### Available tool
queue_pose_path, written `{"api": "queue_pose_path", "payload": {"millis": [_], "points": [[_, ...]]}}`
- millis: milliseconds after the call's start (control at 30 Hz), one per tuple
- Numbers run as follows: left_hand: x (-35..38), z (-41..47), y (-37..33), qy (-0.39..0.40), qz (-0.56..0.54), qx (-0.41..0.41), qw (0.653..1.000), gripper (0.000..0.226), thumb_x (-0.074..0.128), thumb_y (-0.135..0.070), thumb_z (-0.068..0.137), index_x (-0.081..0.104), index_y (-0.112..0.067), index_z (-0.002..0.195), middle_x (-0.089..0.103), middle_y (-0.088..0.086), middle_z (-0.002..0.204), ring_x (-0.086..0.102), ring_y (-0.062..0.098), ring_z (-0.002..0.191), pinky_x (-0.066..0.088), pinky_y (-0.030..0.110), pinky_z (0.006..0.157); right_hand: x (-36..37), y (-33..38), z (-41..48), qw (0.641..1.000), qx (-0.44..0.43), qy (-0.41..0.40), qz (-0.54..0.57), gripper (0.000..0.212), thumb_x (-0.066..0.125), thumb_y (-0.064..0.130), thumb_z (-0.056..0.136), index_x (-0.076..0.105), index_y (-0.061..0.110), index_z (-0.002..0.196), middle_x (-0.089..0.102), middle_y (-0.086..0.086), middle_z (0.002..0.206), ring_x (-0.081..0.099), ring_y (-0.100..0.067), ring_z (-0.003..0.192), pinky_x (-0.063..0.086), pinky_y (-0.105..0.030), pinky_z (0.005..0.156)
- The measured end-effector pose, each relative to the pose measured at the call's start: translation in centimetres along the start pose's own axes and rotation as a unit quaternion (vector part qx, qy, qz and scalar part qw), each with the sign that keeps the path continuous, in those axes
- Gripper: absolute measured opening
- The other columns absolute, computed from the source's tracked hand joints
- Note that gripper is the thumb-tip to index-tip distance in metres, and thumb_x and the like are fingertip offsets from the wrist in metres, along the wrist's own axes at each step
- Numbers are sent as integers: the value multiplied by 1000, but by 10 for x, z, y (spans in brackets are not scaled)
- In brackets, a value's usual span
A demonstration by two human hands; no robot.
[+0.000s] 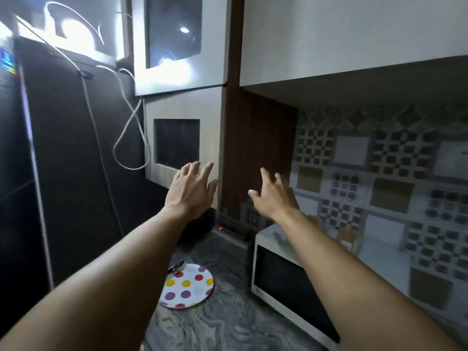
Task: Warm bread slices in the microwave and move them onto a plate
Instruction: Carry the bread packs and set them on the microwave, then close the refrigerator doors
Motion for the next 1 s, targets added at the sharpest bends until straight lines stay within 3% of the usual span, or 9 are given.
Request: {"api": "queue_pose_path", "payload": {"millis": [300, 500, 733, 867, 1000], "points": [[-86, -42, 114, -29, 158, -77, 984, 58, 36, -44, 100, 26, -21, 153, 32, 13, 154, 24, 35, 145, 21, 53, 118, 26, 147, -2, 985, -135, 12, 104, 72, 45, 47, 101, 10, 24, 160, 19, -19, 162, 20, -36, 149, 24, -52, 119], [-125, -77, 178, -16, 246, -143, 958, 60, 40, -44, 100, 26, -24, 154, 28, 14, 157, 18, 35, 147, 16, 58, 118, 67, 228, -5, 964, -212, 36, 157, 71, 48, 48, 99, 19, 21, 158, 30, -18, 155, 24, -35, 145, 28, -48, 116], [-175, -103, 229, -50, 352, -186, 916, 64, 46, -39, 96, 26, -21, 155, 21, 21, 160, 11, 41, 149, 11, 60, 119, 101, 335, 2, 914, -328, 82, 223, 71, 45, 48, 101, 15, 21, 159, 19, -20, 162, 14, -33, 151, 20, -52, 121], [-203, -110, 247, -72, 401, -177, 896, 68, 44, -37, 98, 16, -20, 157, 5, 20, 163, -6, 36, 151, 0, 47, 122, 113, 386, 1, 881, -385, 114, 250, 71, 42, 47, 102, 10, 22, 160, 11, -19, 165, 7, -31, 153, 16, -53, 122], [-205, -108, 257, -64, 429, -173, 884, 71, 44, -30, 97, 11, -13, 158, 1, 20, 163, -7, 31, 151, 2, 46, 124, 121, 431, 0, 851, -441, 131, 254, 69, 38, 46, 104, 4, 25, 160, 7, -16, 166, 5, -28, 154, 16, -53, 121]]}}
Point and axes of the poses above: each hand's wrist, its own z-axis towards the middle knuckle, its own x-axis out of the palm, y = z × x, the point moved 2 cm from there along z, towards the middle knuckle
